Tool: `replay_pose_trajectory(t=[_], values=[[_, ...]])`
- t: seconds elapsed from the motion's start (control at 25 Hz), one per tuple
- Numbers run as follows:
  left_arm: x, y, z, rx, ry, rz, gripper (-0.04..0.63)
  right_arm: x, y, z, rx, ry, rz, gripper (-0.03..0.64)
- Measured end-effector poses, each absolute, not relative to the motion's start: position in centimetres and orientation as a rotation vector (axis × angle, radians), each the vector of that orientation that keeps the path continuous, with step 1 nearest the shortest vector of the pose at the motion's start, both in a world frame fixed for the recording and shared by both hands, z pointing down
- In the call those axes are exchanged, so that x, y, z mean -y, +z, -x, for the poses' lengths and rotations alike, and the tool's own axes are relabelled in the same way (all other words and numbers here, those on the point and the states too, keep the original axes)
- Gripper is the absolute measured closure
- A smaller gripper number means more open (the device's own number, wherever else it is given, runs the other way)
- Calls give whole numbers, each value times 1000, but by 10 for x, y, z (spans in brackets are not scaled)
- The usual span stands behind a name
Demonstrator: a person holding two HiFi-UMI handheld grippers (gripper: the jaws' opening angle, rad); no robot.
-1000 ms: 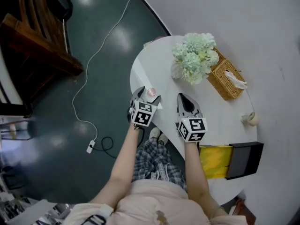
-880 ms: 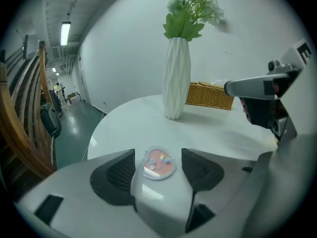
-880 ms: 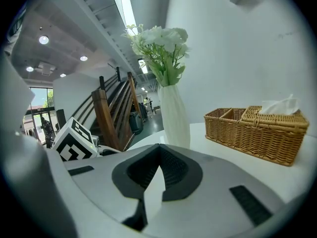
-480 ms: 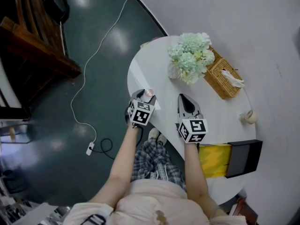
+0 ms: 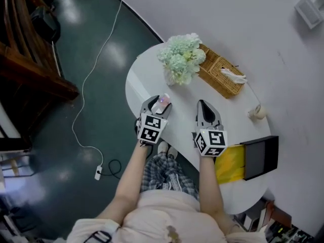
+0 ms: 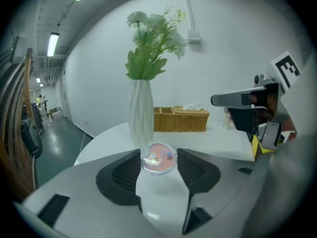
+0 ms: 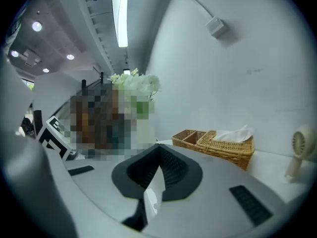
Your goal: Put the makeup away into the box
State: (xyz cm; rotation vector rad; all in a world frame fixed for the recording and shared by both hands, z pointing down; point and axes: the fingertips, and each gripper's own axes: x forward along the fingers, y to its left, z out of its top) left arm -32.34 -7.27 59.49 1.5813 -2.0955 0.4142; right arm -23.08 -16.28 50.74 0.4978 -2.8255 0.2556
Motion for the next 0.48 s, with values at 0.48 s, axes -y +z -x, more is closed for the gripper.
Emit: replay_pose_trajectory(t=[0.48], values=[[180,524,182,1878,405,-2078,347,229,461,68,2761,282,-1081,601]])
